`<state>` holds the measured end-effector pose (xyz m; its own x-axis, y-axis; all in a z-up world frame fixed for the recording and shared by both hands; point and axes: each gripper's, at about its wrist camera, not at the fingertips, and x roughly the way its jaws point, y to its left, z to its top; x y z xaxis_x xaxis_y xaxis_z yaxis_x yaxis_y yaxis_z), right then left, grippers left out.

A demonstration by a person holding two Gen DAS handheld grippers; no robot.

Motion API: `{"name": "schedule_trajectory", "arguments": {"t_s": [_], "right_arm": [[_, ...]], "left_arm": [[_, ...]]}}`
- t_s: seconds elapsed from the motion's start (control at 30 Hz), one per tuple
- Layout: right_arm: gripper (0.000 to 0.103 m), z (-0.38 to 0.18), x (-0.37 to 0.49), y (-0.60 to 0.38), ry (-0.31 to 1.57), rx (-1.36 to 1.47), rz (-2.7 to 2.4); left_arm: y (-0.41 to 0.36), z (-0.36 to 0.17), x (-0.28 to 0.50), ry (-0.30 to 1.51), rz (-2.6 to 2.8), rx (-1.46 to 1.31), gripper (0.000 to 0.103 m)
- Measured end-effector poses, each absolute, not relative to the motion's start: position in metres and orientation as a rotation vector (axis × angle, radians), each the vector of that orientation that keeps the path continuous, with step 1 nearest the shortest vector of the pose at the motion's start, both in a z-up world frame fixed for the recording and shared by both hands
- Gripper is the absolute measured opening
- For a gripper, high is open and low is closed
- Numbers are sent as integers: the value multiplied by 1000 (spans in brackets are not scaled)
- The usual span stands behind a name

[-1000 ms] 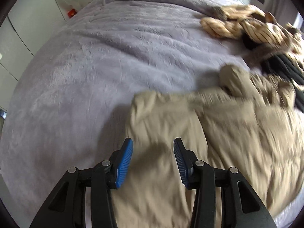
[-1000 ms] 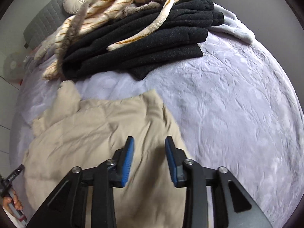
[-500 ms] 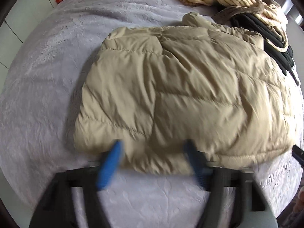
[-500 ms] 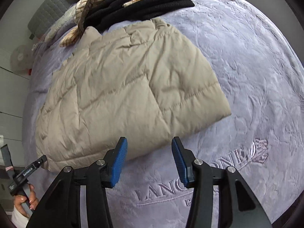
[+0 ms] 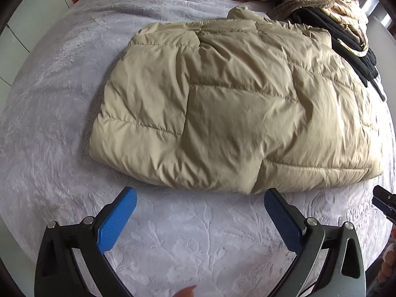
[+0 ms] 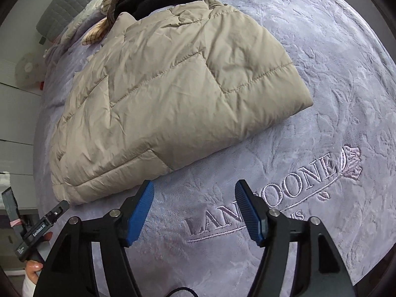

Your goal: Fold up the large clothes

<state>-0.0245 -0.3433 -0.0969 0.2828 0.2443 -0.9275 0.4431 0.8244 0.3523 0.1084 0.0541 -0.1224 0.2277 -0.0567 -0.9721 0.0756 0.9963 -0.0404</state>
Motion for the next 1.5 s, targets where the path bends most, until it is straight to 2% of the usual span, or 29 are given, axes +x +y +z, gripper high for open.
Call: {"name": "schedule_trajectory", "arguments": {"t_s": [0.1,0.13,0.17,0.23,0.43,0.6,0.83,1.4,1.43,1.47,1.5], "right_arm": [[73,-102,-25,-340,1300,667,-128],[88,-102,-27,-340,1298,677,-122],[98,-103,-28,-340,1289,695,-112],[103,-105,-30,-341,1273,728,-99],[103,-114,-33,-350,1235,860,-72],[103,-136,-39,-369,1242,1064,-46],[103,-154,-43,-396,1111,1319,-28],[103,-209,34,-398,970,1484,121],[103,-209,33,-398,966,1497,113],[96,-209,32,-399,964,1510,107],[85,-209,30,-399,968,1527,98]], "left_arm": [[59,-125,105,1355,-81,4,103],[61,-127,105,1358,-82,-4,103],[63,-129,106,1362,-78,-7,103],[67,-133,104,1374,-69,-16,103],[79,-143,100,1417,-121,-154,103],[113,-152,109,1395,-132,-414,103],[157,-172,126,1349,-188,-712,103],[147,-228,182,1288,-118,-912,102],[146,-226,181,1279,-105,-908,90],[146,-222,180,1266,-105,-891,79],[146,-218,179,1253,-131,-889,49]]}}
